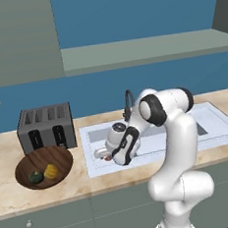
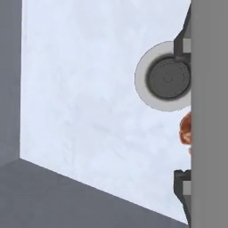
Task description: Pick the squashs from the sink and place them in one bowl. Place the mushroom in the other bowl. Then turn off the sink faucet.
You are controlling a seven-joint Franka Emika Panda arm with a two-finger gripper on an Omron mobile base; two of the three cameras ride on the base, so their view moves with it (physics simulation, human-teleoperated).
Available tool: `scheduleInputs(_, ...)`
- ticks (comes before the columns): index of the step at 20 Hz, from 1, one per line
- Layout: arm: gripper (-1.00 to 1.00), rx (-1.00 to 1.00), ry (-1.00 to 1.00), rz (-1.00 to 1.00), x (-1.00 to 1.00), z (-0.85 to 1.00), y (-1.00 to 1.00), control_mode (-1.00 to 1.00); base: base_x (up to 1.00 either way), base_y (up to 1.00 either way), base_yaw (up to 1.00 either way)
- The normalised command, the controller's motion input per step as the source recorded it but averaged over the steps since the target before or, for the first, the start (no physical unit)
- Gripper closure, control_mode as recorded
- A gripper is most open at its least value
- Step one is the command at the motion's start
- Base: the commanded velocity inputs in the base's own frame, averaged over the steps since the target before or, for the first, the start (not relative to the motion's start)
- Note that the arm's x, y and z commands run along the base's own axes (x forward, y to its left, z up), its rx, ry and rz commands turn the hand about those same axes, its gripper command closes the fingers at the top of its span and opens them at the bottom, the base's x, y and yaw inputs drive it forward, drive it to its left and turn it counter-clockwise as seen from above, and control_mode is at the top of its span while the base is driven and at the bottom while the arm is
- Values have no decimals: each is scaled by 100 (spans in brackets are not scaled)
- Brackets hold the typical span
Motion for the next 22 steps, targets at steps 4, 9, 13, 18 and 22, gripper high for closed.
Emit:
scheduleInputs(4, -100, -24, 8, 0, 21, -76, 28, -100, 0, 0, 0)
scheduleInputs(9, 100, -14, 9, 0, 6, -23, 10, -100, 0, 0, 0)
scheduleInputs(13, 100, 0, 0, 0, 0, 0, 0, -100, 0, 0, 0)
scheduleInputs(18, 100, 0, 0, 0, -3, 0, 0, -100, 0, 0, 0)
scheduleInputs(22, -100, 0, 0, 0, 0, 0, 0, -100, 0, 0, 0)
